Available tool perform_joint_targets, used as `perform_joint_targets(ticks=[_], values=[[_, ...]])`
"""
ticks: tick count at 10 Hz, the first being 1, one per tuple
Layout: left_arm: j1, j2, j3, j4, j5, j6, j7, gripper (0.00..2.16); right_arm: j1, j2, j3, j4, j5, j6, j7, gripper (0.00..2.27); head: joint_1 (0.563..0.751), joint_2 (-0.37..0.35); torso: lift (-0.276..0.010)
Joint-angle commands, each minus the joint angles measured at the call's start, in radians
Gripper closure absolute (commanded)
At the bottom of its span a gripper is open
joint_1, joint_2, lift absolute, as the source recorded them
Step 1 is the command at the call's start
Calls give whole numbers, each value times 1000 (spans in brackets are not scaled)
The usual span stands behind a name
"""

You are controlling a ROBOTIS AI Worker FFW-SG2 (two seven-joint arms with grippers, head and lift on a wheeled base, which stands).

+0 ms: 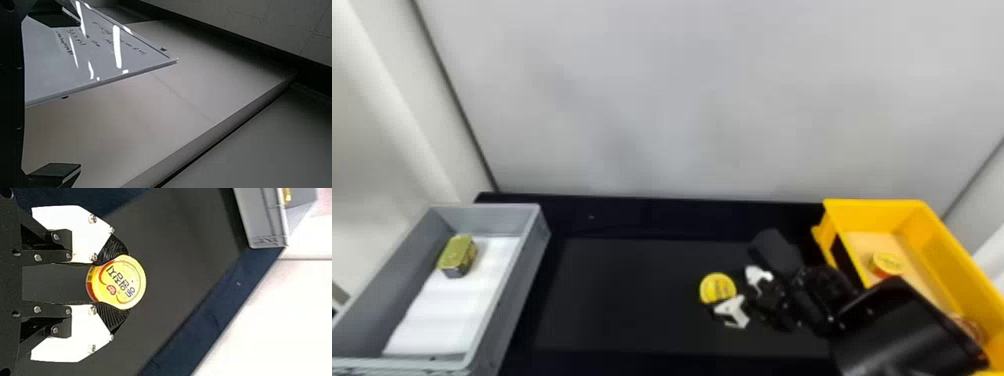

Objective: Pick up the round yellow can and place it in the yellow rectangular box

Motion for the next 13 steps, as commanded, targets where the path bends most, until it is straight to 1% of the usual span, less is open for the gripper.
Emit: perform_joint_targets(ticks=[1,7,8,11,13], values=[[-1,-3,-1,4,0,0,0,-1,-38,0,-1,-95,16,47,1,831,686,14,-56],[2,-3,-3,6,-9,3,2,-1,-70,12,-40,-256,59,93,-49,831,686,14,-56],[1,-3,-3,4,-11,5,2,-1,-73,11,-63,-261,76,84,-52,831,686,14,-56],[2,-3,0,1,-17,12,2,-1,-73,-3,-179,-324,110,79,-52,831,686,14,-56],[1,-3,2,1,-18,15,2,-1,-87,-12,-197,-391,147,111,-54,831,686,14,-56]])
